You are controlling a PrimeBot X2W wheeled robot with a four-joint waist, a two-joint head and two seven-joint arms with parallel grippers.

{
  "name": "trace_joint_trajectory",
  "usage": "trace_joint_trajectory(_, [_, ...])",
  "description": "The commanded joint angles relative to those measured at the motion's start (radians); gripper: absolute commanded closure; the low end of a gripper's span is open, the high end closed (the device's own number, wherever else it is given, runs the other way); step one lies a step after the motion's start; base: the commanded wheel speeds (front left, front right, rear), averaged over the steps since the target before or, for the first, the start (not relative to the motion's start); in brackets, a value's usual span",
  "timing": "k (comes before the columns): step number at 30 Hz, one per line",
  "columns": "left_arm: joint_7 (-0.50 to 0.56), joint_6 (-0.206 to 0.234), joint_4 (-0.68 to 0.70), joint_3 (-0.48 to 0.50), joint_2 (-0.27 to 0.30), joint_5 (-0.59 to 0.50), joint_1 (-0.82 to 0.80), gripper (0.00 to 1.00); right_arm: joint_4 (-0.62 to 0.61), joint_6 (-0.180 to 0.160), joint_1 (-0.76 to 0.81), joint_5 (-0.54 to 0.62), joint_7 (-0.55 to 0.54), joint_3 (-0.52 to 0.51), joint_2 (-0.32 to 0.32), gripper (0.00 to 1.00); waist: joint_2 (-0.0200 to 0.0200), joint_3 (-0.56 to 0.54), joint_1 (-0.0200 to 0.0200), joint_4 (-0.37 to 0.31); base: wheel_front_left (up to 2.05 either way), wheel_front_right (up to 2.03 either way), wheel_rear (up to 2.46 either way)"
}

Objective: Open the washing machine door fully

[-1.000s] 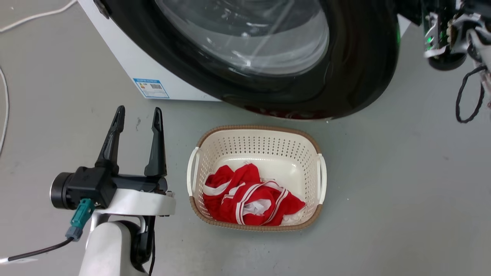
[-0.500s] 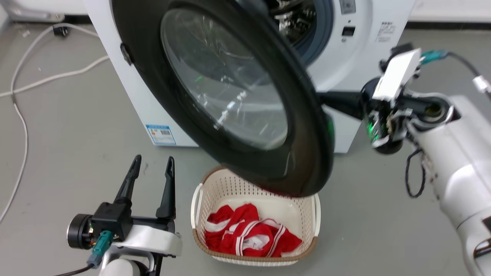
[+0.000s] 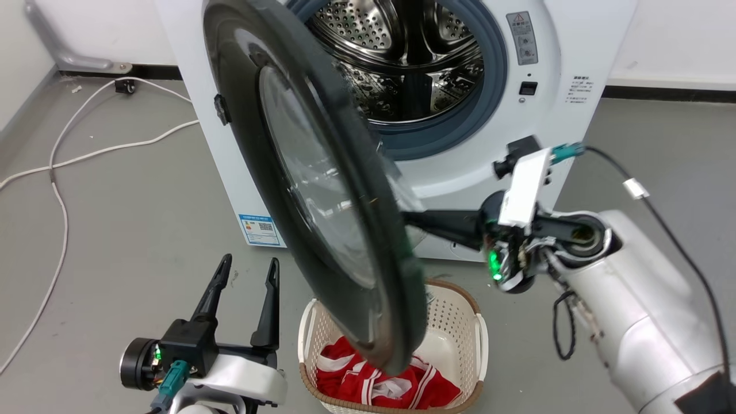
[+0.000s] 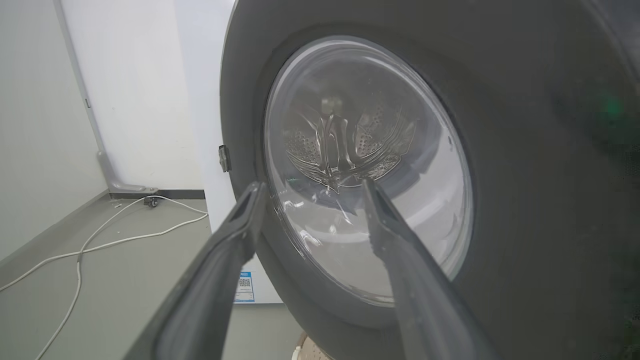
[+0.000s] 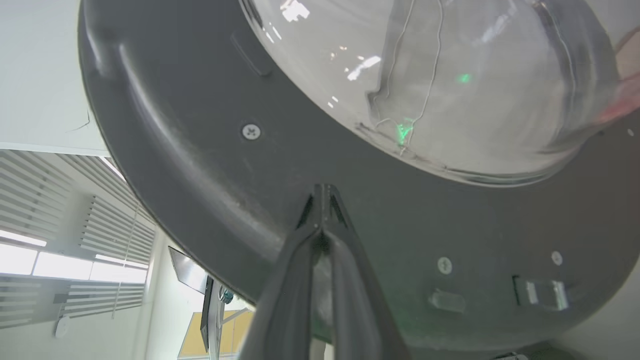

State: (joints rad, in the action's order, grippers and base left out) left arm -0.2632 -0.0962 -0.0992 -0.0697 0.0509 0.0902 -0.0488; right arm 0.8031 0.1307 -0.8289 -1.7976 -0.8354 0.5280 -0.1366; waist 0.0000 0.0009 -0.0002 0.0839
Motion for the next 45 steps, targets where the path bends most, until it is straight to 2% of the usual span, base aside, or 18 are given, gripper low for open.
trace_joint_trajectory(1, [-0.002,0.004,0.001,-0.005,0.0,0.002,0.007,0.0,-0.019,0.0,0.025,-0.007,0.001,0.005,0.014,1.0,0.0,-0.001,0.0002,0.003,0.0,0.0,0.0])
trace_joint_trajectory(10, [-0.002,0.01,0.008,-0.013,0.0,0.012,0.023,0.0,-0.135,0.0,0.104,-0.011,0.063,0.046,0.055,1.0,0.0,-0.004,0.0002,0.014,0.0,0.0,0.0])
trace_joint_trajectory(14, [-0.002,0.014,0.011,-0.013,0.0,0.016,0.023,0.0,-0.162,0.0,0.131,-0.01,0.156,0.029,0.061,1.0,0.0,-0.002,0.0002,0.012,0.0,0.0,0.0])
trace_joint_trajectory(19, [-0.002,0.019,0.016,-0.003,0.0,0.019,0.024,0.0,-0.181,0.0,0.195,0.049,0.473,-0.067,0.045,1.0,0.0,0.005,0.0002,-0.006,0.0,0.0,0.0])
trace_joint_trajectory(21, [-0.002,0.023,0.019,0.001,0.0,0.023,0.026,0.0,-0.194,0.0,0.245,0.035,0.587,-0.125,0.048,1.0,0.0,0.008,0.0002,-0.018,0.0,0.0,0.0])
trace_joint_trajectory(28, [-0.002,0.027,0.017,0.031,0.0,0.024,0.029,0.0,-0.305,0.0,0.454,0.043,0.836,-0.267,-0.012,1.0,0.0,0.004,0.0002,-0.055,0.0,0.0,0.0])
trace_joint_trajectory(29, [-0.002,0.026,0.018,0.046,0.0,0.023,0.031,0.0,-0.383,0.0,0.545,0.075,0.928,-0.309,-0.042,0.59,0.0,-0.001,0.0002,-0.064,0.0,0.0,0.0])
trace_joint_trajectory(30, [-0.002,0.026,0.018,0.051,0.0,0.022,0.033,0.0,-0.406,0.0,0.577,0.102,0.959,-0.315,-0.06,0.25,0.0,-0.002,0.0002,-0.066,0.0,0.0,0.0])
trace_joint_trajectory(31, [-0.002,0.025,0.019,0.056,0.0,0.022,0.034,0.0,-0.428,0.0,0.606,0.131,0.994,-0.319,-0.078,0.0,0.0,-0.002,0.0002,-0.068,0.0,0.0,0.0])
trace_joint_trajectory(32, [-0.002,0.025,0.02,0.061,0.0,0.021,0.035,0.0,-0.453,0.0,0.629,0.159,1.024,-0.321,-0.09,0.0,0.0,-0.003,0.0002,-0.071,0.0,0.0,0.0])
trace_joint_trajectory(34, [-0.003,0.025,0.021,0.067,0.0,0.02,0.038,0.0,-0.487,0.0,0.671,0.239,1.071,-0.336,-0.117,0.0,0.0,-0.005,0.0002,-0.076,0.0,0.0,0.0])
trace_joint_trajectory(36, [-0.002,0.022,0.02,0.074,0.0,0.019,0.039,0.0,-0.503,0.0,0.702,0.366,1.094,-0.353,-0.145,0.0,0.0,-0.007,0.0002,-0.079,0.0,0.0,0.0])
trace_joint_trajectory(37, [-0.002,0.022,0.019,0.078,0.0,0.019,0.041,0.0,-0.506,0.0,0.713,0.448,1.098,-0.372,-0.153,0.0,0.0,-0.008,0.0002,-0.081,0.0,0.0,0.0])
trace_joint_trajectory(39, [-0.002,0.023,0.02,0.084,0.0,0.019,0.042,0.0,-0.532,0.0,0.718,0.678,1.101,-0.471,-0.149,0.0,0.0,-0.008,0.0002,-0.086,0.0,0.0,0.0])
trace_joint_trajectory(43, [-0.002,0.022,0.02,0.093,0.0,0.019,0.036,0.0,-0.677,0.0,0.755,1.161,1.1,-0.639,-0.022,0.0,0.0,-0.007,0.0002,-0.086,0.0,0.0,0.0])
trace_joint_trajectory(44, [-0.002,0.023,0.021,0.093,0.0,0.018,0.03,0.0,-0.811,0.0,0.783,1.445,1.1,-0.68,0.039,0.0,0.0,-0.006,0.0002,-0.083,0.0,0.0,0.0])
trace_joint_trajectory(45, [-0.002,0.023,0.02,0.093,0.0,0.018,0.028,0.0,-0.85,0.0,0.799,1.531,1.1,-0.674,0.049,0.0,0.0,-0.006,0.0002,-0.082,0.0,0.0,0.0])
